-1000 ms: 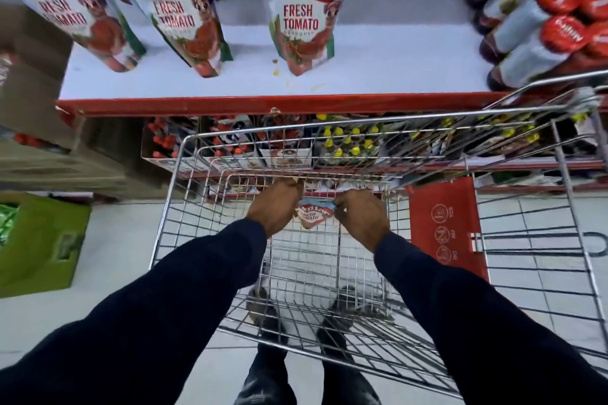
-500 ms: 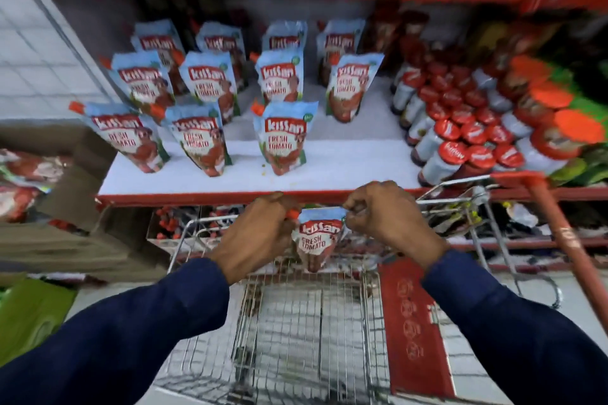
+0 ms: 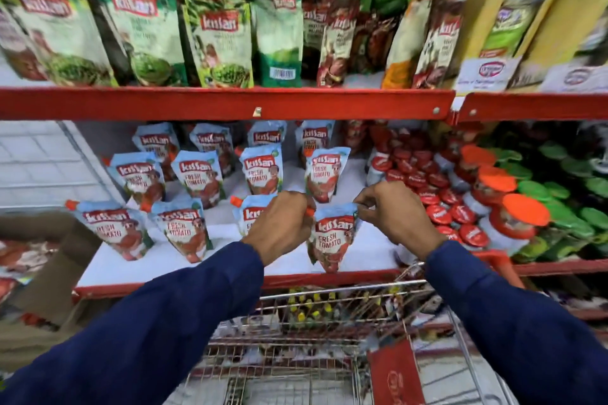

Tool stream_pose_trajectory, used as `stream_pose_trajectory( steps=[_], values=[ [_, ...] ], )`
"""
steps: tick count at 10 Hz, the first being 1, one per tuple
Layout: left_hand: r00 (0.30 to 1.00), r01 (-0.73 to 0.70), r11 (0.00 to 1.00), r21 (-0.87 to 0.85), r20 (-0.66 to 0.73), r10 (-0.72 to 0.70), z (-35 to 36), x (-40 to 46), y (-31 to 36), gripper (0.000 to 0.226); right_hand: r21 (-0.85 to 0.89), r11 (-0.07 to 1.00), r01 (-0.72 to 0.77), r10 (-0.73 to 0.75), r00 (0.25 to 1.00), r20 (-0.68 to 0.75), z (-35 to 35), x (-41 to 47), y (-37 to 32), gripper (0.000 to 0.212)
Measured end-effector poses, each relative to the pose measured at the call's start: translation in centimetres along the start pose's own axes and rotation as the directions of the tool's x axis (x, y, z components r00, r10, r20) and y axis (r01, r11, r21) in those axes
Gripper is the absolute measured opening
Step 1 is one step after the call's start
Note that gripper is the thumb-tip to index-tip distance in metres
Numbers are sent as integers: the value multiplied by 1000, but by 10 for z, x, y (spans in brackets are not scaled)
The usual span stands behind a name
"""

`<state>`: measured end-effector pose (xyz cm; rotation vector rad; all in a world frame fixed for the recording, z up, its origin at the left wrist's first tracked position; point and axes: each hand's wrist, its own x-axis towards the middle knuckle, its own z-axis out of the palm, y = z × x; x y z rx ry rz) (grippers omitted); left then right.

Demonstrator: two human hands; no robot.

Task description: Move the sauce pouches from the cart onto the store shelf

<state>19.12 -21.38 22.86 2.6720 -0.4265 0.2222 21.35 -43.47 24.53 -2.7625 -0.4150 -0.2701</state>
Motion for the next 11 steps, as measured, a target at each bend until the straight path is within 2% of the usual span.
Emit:
stream_pose_trajectory(
  steps=[5, 9, 10, 11],
  values=[
    [996, 93, 992, 89, -13, -93, 37, 48, -2, 18, -21, 1000, 3, -3, 1000, -22, 32, 36, 35, 16],
    [997, 78, 989, 127, -38, -74, 42, 52, -1, 16, -6, 1000, -1, 1, 1000, -2, 29, 39, 37, 16],
    [997, 76, 991, 111, -7, -75, 36, 48, 4, 28, 5, 1000, -27, 27, 999, 21, 26, 40, 35, 21],
    [999, 42, 993, 109, -21, -40, 31, 45, 8, 40, 43, 996, -82, 84, 996, -41, 28, 30, 38, 35]
  ],
)
